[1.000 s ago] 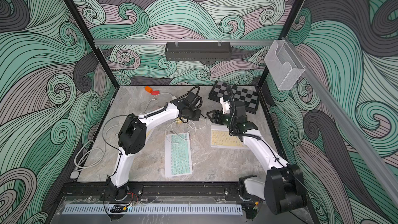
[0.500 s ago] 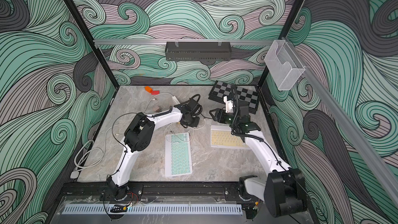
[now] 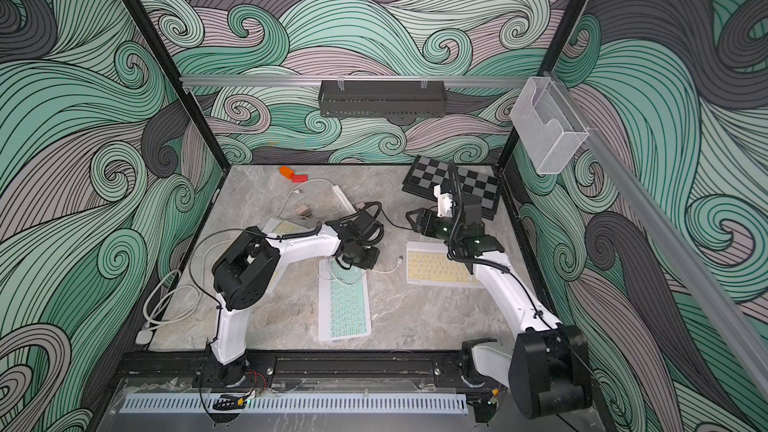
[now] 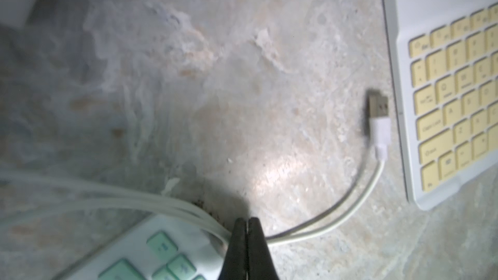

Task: Unplug the wireless keyboard
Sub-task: Adjust the power cord for the keyboard, then pick up the socket from the center of the board.

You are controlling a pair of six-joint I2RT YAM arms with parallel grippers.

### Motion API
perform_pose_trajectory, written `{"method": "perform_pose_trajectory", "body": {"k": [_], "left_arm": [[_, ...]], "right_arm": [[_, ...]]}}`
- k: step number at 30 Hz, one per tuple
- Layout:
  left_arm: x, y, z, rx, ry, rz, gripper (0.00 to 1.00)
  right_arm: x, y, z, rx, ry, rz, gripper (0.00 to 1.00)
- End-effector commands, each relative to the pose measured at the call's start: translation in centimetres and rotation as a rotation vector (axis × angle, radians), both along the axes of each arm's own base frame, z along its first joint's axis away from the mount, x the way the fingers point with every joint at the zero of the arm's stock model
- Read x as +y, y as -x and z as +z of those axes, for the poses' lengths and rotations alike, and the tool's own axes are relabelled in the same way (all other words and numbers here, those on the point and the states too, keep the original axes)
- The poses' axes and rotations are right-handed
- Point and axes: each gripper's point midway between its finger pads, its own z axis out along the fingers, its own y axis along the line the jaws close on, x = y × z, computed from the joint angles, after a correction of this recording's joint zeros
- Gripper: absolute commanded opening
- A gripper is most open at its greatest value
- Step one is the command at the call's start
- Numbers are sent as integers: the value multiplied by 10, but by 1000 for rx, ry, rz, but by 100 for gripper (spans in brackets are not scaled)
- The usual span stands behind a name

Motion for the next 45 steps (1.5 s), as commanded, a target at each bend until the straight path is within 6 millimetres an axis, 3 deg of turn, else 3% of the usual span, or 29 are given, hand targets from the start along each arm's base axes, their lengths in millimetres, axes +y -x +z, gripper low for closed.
{"method": "perform_pose_trajectory", "body": {"k": [1,4,6,8,11,13,16,20,25,31,37,45], "left_arm": [[1,7,15,-5,40,7,0],[-3,0,32,-36,55,0,0],[-9,-11,58,-75,72,-1,0],[-9,-25,91,-138,87,7,14],[10,-50,133,-233,76,72,31],[25,-67,149,-274,80,116,43],[43,-92,160,-328,85,172,51],[69,-124,150,-326,77,280,60],[72,-156,115,-227,117,381,64],[85,-190,81,-195,28,504,68],[90,-217,63,-230,36,589,72],[89,-233,42,-243,29,641,71]], "right_arm": [[-3,-2,-1,0,-4,-13,68],[-3,-4,-7,19,-3,-23,68],[-2,-7,-8,30,-4,-20,67],[-2,-10,-8,31,-8,-22,67],[-1,-14,-5,28,-12,-24,67],[-1,-17,-4,23,-14,-26,68],[-1,-20,-3,24,-20,-27,68],[0,-25,-2,20,-27,-33,68],[1,-27,-3,26,-31,-28,68],[2,-24,-7,32,-34,-22,68],[1,-22,-13,40,-27,-19,68],[2,-21,-17,49,-30,-13,68]]}}
